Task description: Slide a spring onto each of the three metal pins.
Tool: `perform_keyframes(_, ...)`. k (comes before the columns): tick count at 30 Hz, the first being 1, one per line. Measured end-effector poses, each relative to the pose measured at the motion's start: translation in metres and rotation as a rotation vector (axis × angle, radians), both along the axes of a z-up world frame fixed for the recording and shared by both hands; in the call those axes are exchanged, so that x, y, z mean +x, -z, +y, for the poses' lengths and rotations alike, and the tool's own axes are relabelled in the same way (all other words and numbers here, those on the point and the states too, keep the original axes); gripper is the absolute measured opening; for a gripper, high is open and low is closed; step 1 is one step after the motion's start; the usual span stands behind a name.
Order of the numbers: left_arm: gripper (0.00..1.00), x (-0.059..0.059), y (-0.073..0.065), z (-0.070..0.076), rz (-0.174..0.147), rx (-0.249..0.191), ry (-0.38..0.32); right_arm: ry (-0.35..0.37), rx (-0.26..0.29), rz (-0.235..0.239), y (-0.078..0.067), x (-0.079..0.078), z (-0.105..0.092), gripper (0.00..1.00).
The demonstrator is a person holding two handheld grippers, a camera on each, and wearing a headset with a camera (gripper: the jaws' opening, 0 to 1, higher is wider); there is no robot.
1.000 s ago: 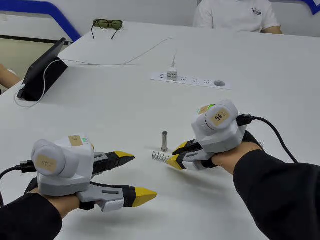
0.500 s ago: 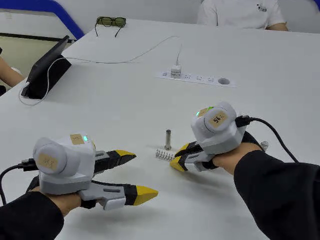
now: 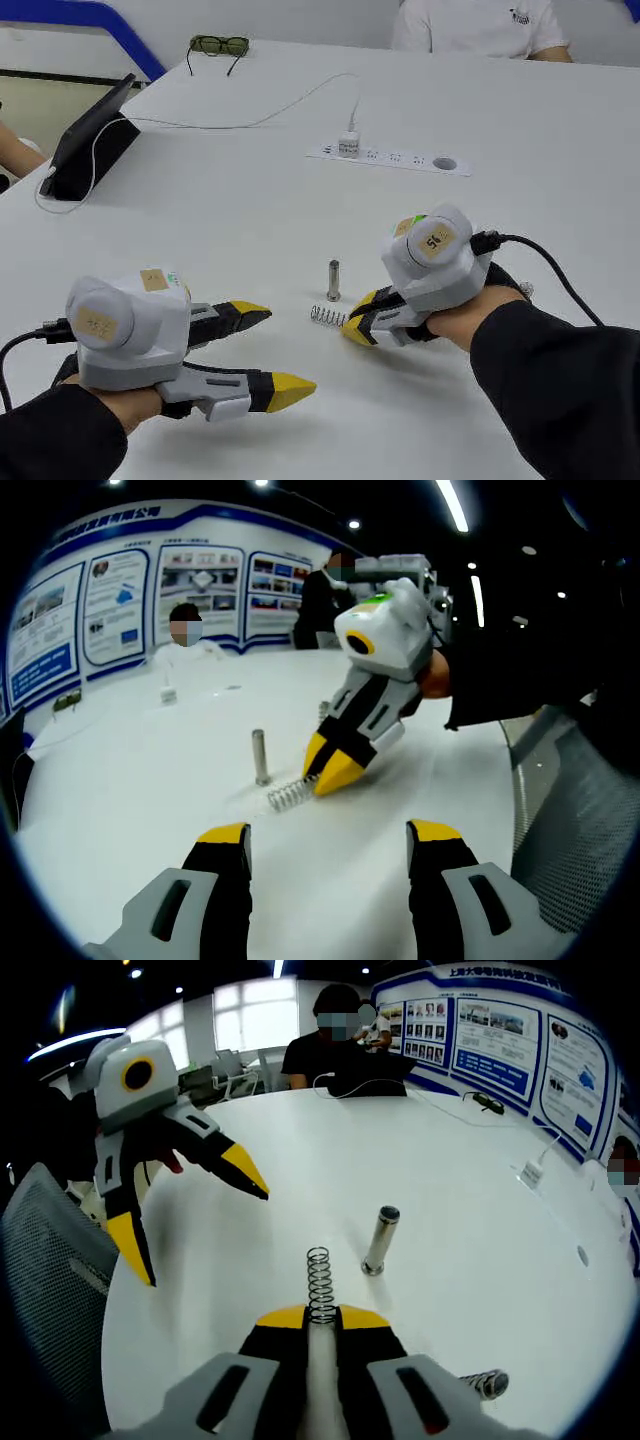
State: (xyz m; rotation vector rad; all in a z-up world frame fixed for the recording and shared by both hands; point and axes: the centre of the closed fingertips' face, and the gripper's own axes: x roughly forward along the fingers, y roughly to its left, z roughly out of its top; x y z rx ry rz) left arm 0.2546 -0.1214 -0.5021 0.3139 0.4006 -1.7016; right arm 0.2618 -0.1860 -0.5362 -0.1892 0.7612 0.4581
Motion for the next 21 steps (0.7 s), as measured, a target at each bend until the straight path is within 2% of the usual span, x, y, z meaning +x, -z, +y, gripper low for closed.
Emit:
perform_keyframes(8, 0.63, -0.004, 0.0, -0.003, -0.006, -0.001, 0.018, -0.036, -0.019, 0.009, -0.009, -0.017, 0.002, 0.11)
perform_keyframes(21, 0.62, -0.018, -0.003, -0.013, -0.02, -0.006, 0.077, -0.108, -0.036, 0.036, -0.025, -0.048, 0.011, 0.11)
